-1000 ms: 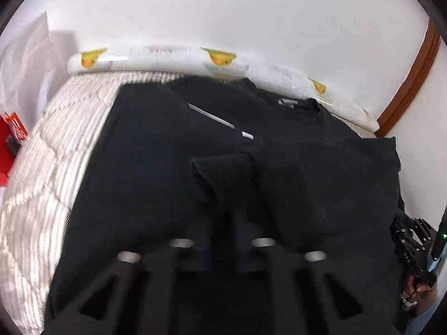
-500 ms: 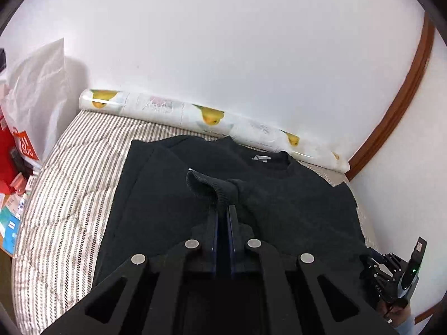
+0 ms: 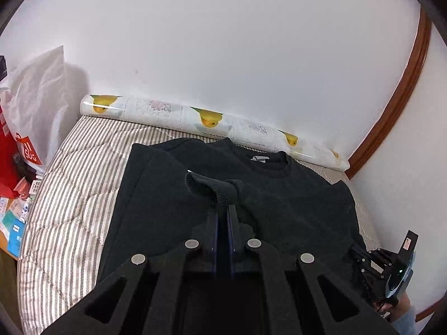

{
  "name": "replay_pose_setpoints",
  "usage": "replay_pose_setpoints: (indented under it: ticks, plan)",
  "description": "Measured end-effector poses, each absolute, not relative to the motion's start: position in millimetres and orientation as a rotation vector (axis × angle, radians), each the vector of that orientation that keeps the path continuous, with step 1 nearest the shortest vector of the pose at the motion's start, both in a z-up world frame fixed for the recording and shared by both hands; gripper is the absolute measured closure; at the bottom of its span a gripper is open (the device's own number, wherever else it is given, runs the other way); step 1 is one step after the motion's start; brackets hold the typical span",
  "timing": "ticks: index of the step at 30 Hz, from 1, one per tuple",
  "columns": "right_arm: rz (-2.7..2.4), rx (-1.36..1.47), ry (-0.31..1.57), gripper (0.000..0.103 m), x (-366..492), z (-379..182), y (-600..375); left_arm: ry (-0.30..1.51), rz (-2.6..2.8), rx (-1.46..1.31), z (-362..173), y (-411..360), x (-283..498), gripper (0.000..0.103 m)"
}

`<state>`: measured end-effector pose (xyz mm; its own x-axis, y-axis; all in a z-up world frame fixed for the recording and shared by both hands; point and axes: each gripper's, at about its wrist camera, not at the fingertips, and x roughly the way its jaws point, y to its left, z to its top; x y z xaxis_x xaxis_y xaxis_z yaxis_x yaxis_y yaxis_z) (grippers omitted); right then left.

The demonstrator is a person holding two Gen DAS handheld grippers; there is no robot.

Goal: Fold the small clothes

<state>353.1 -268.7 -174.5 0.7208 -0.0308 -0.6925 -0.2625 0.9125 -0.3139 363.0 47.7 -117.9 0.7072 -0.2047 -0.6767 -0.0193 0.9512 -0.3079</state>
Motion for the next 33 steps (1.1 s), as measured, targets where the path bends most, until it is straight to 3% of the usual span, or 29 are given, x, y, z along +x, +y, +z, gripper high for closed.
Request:
replay_pose_setpoints:
  ticks: [13, 20, 23, 25, 33]
  plan:
    - [0.123, -0.269, 0.641, 0.101, 304.7, -132.1, -298.0, 0.775, -0.105, -0.303, -119.5, 53.8, 355.6, 0.097]
    - [0.137, -0.306, 0.754, 0.099, 292.1, -162.3, -291.4, 0.813, -0.058, -0.28, -145.5, 67.7, 341.3, 0.097]
    - [0.105, -0.25, 0.755, 0.088, 282.4, -160.9, -301.7, 0.853, -0.046, -0.319, -163.9, 78.2, 338.9, 0.097]
    - [0.064, -0.182, 0.745, 0.072, 274.2, -155.5, -315.9, 0.88, -0.039, -0.327, -175.0, 81.3, 335.8, 0.097]
    - [-0.084, -0.054, 0.81, 0.063, 236.2, -158.3, -361.7, 0.941, -0.016, -0.291, -188.0, 76.9, 316.3, 0.095]
